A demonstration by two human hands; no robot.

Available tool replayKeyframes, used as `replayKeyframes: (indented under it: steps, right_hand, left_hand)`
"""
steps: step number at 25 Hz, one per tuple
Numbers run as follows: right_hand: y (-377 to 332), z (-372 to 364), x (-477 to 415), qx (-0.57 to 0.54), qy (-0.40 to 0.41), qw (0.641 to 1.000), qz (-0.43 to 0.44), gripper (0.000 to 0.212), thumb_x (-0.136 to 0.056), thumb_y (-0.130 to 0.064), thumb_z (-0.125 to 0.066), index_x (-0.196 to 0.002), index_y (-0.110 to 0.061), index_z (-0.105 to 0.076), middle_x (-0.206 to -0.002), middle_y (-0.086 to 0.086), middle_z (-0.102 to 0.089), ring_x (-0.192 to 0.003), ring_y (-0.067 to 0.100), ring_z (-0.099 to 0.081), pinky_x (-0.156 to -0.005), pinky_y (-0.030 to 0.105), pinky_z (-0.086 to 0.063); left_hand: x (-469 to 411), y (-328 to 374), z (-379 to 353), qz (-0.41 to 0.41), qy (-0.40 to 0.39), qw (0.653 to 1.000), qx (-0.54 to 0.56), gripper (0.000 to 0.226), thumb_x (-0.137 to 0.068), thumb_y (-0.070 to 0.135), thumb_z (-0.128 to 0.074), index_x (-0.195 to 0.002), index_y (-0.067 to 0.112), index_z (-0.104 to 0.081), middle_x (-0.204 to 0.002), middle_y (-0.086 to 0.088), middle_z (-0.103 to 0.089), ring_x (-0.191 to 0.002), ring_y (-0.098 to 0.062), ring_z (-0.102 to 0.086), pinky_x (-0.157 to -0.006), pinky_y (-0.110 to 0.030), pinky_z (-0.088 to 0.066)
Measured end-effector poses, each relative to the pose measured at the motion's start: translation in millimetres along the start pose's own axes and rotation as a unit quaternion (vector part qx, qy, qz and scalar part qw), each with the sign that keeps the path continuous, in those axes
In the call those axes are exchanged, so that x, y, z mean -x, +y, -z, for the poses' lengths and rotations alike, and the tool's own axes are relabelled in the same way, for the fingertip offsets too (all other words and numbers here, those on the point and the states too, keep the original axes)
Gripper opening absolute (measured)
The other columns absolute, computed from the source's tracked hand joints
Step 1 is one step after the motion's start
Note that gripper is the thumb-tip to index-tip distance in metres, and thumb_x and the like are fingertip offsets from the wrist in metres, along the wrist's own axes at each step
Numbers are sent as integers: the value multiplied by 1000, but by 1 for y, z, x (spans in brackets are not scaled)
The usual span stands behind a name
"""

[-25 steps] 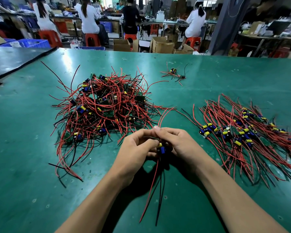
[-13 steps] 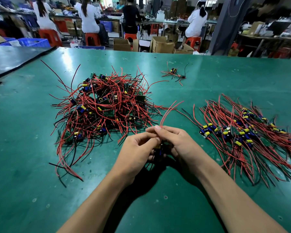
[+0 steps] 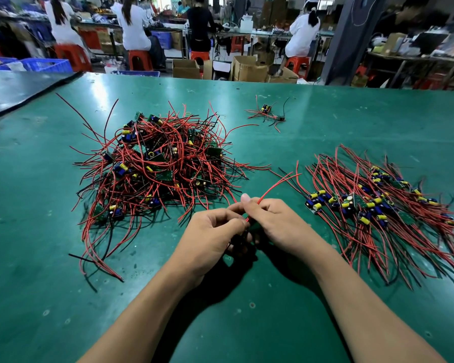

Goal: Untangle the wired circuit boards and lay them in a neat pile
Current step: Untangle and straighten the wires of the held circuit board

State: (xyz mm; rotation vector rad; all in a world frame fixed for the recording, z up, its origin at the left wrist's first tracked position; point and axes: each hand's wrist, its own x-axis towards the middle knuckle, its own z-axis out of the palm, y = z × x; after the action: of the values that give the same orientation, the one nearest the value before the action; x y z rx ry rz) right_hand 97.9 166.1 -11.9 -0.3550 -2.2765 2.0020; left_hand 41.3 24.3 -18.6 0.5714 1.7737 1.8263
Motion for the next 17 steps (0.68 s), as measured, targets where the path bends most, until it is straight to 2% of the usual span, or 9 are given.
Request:
replayKeyframes:
  steps: [3,8,10,12,14,17]
  right_hand:
    - [1,6,-3,29,34,999,-6,43,-106,-42,-44,-100,-11,-74,-63,9,-62,-44,15,-48,-42,23,-39]
    - [4,3,-5,-21,82,996,-11,44,-105,-46,-44,-97,-14,-74,-62,7,-58,-49,23,-48,-44,27,-38]
    - [3,-3,-4,-71,59,996,-19,47,-104,-47,-45,-97,-11,-76,-63,7,-61,-48,19,-53,-46,25,-43]
    - [4,-8,-1,-115,3,993,-25,46,-102,-45,-50,-98,-7,-76,-69,9,-66,-53,15,-58,-50,24,-47]
    - [4,-12,2,-121,-44,991,-27,44,-101,-42,-55,-98,-2,-72,-65,8,-64,-49,14,-56,-46,23,-47]
    - [5,-11,1,-125,-46,991,-24,40,-101,-38,-57,-94,0,-69,-65,13,-63,-49,19,-57,-48,28,-48]
  left_hand:
    - [1,1,0,-17,-4,999,-39,16,-93,10,-62,-78,11,-68,-67,-4,-66,-57,-13,-58,-57,-24,-48]
    - [4,3,-5,5,0,1000,2,25,-90,1,-56,-70,12,-65,-62,-6,-64,-52,-17,-53,-49,-22,-43]
    - [4,4,-5,3,-2,1000,13,24,-91,4,-58,-71,12,-68,-63,-4,-65,-52,-16,-55,-50,-23,-45]
    - [4,3,-3,0,-15,1000,27,19,-93,6,-60,-77,5,-71,-67,-6,-66,-53,-17,-57,-51,-25,-48]
    - [5,3,-3,-6,-23,999,28,16,-94,6,-59,-85,2,-71,-63,-9,-63,-48,-19,-55,-48,-24,-48]
    - [5,0,-3,-25,0,1000,19,18,-94,4,-59,-81,-7,-66,-58,-11,-60,-45,-20,-51,-44,-22,-44]
